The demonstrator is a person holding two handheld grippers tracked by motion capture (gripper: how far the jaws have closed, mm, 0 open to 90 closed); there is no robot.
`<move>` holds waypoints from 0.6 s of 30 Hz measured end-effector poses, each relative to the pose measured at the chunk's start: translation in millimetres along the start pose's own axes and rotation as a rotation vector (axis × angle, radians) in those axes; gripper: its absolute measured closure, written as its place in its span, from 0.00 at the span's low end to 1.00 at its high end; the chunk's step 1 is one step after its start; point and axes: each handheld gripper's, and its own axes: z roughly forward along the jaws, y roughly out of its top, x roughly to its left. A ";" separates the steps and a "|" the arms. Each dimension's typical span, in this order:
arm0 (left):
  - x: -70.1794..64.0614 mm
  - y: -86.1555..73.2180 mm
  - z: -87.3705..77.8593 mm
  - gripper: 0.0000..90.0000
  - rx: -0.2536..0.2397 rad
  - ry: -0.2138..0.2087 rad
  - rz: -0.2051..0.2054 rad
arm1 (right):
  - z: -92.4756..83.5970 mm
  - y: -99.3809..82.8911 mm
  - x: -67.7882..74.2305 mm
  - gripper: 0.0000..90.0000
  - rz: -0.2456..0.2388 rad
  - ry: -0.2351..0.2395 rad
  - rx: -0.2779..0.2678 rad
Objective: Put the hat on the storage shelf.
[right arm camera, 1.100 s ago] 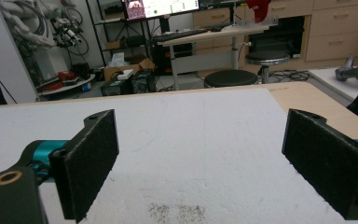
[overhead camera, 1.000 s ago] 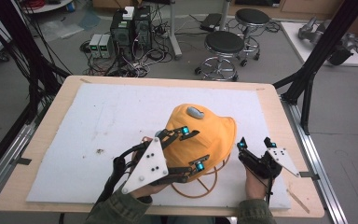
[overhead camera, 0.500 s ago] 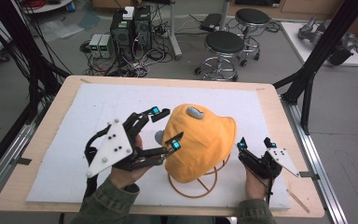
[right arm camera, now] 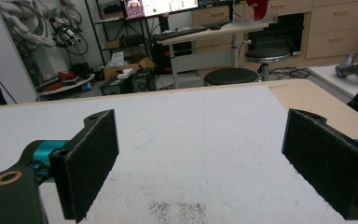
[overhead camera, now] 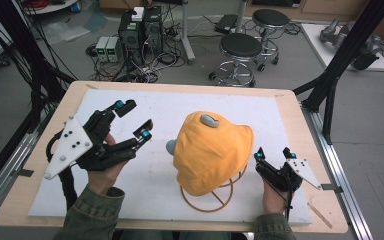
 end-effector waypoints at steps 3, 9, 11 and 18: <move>8.8 -3.9 -6.2 0.46 0.015 0.035 -0.020 | 0.4 -0.2 0.1 0.11 -0.003 -0.001 0.000; 24.9 -10.9 -19.3 0.45 0.029 0.120 -0.040 | 0.7 -0.4 0.5 0.11 -0.001 -0.002 0.000; 31.2 -15.5 -22.3 0.46 0.042 0.134 -0.065 | 0.8 -0.3 0.5 0.11 0.003 -0.002 0.002; 50.3 -38.5 -33.4 0.43 0.105 0.232 -0.106 | 1.6 -0.5 0.1 0.11 0.004 -0.001 0.002</move>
